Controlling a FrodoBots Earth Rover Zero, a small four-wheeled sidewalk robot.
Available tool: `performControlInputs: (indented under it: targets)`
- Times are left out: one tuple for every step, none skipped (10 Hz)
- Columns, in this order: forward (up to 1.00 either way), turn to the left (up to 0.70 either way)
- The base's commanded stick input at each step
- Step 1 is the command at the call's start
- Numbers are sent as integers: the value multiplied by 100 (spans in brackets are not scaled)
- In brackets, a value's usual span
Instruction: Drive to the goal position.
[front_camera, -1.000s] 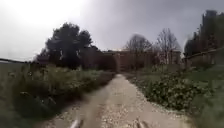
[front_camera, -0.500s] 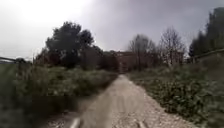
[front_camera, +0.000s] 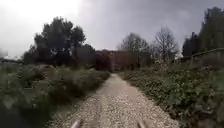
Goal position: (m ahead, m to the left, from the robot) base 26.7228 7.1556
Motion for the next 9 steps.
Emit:
performControlInputs:
  targets:
    - [100,-15]
    - [100,-34]
    - [100,-21]
    - [100,-8]
    - [100,0]
    - [100,0]
    - [100,0]
    - [100,0]
    - [100,0]
